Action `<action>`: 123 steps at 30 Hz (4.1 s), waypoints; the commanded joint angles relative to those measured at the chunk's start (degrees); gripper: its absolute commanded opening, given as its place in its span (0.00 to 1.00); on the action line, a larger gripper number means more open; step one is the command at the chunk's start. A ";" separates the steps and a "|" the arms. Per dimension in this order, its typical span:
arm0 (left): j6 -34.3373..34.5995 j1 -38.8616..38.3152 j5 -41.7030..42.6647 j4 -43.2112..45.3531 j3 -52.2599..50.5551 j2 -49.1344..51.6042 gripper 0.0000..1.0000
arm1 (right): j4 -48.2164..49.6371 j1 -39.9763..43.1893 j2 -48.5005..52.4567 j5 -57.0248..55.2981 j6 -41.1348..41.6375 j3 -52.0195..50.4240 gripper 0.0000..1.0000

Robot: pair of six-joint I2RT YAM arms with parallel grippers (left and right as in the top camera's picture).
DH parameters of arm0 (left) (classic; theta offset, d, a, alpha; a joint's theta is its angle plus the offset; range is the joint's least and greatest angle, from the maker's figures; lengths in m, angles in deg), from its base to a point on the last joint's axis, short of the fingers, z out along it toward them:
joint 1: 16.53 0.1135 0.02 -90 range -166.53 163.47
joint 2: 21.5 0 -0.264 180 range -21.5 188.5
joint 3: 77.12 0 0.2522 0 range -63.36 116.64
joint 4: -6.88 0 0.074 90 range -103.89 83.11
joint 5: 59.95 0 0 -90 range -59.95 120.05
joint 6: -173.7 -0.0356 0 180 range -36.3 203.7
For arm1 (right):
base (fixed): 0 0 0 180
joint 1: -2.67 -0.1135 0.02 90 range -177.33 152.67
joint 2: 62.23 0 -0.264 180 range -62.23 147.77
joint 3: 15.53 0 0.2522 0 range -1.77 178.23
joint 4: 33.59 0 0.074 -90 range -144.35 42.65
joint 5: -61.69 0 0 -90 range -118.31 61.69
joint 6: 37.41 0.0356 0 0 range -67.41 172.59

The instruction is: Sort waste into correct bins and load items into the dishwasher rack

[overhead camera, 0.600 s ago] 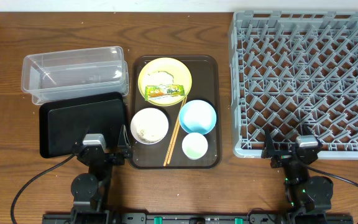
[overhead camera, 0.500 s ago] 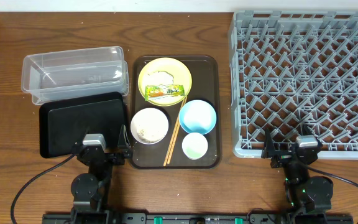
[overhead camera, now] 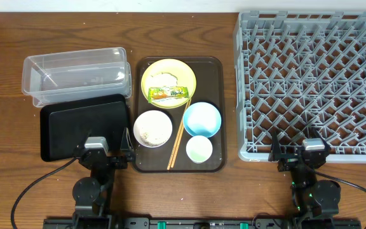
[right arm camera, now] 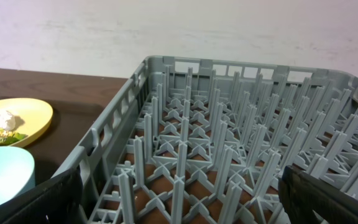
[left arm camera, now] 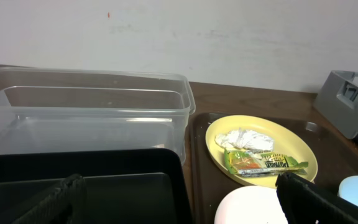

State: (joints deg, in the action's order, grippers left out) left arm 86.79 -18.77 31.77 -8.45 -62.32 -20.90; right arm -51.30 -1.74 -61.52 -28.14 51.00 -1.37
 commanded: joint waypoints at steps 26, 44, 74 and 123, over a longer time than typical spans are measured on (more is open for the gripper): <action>-0.22 0.35 -0.87 -2.49 -0.81 -0.37 0.99 | -0.17 -0.13 -0.15 -0.81 2.08 -0.09 0.99; 6.56 0.35 -0.85 -6.14 7.13 11.13 0.99 | -4.68 -0.11 12.59 -2.40 3.28 10.03 0.99; 8.41 0.35 14.49 -45.77 60.06 66.77 0.98 | -35.56 -0.13 59.43 1.84 3.26 47.91 0.99; 9.46 -14.34 2.67 -17.18 80.91 120.02 0.88 | -36.37 -0.13 59.41 1.81 3.26 47.91 0.99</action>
State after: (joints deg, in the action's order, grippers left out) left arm 97.00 -33.20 36.25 -25.50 18.20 98.02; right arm -87.45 -1.74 -1.76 -26.72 53.65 45.14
